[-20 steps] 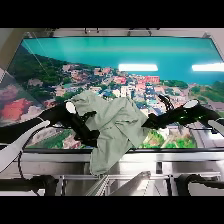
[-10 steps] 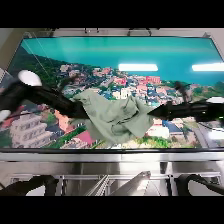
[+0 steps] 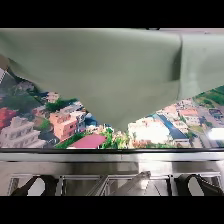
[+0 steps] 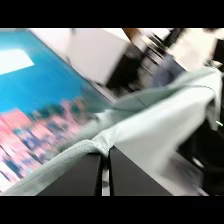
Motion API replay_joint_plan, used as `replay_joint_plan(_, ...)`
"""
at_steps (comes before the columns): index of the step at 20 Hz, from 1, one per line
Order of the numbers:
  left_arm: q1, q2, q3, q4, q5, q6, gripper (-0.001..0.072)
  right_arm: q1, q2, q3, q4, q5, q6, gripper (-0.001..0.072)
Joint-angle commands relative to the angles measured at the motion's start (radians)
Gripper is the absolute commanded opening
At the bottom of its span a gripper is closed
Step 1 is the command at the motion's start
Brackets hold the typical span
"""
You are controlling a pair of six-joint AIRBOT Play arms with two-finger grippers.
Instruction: Fold the shirts.
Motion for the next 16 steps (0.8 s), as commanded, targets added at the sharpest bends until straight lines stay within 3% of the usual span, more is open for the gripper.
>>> replay_joint_plan(1,0.135,0.019,0.050,-0.081,0.017,0.031,0.0030,0.028,0.149,0.025,-0.274,-0.393,-0.059,0.0021)
replay_joint_plan(3,0.040,-0.053,0.050,-0.024,0.018,0.034,0.0029,0.140,0.115,0.025,-0.424,-0.542,-0.079,0.0021)
replay_joint_plan(8,-0.315,-0.355,0.050,0.412,0.084,0.039,0.0029,0.478,-0.275,0.026,-0.541,-0.821,-0.240,0.0021)
replay_joint_plan(11,-0.380,-0.558,0.050,0.527,0.178,0.037,0.0029,0.496,-0.564,0.086,-0.540,-0.893,-0.281,0.0021)
replay_joint_plan(13,-0.357,-0.676,0.051,0.525,0.230,0.009,0.0031,0.473,-0.708,0.171,-0.540,-0.874,-0.221,0.0026)
replay_joint_plan(14,-0.332,-0.724,0.051,0.507,0.236,0.008,0.0139,0.454,-0.758,0.214,-0.540,-0.832,-0.193,0.0177)
replay_joint_plan(15,-0.306,-0.760,0.051,0.491,0.235,0.004,0.0317,0.426,-0.788,0.252,-0.541,-0.781,-0.158,0.0387)
replay_joint_plan(16,-0.274,-0.790,0.052,0.482,0.223,-0.017,0.0318,0.393,-0.795,0.269,-0.541,-0.736,-0.124,0.0401)
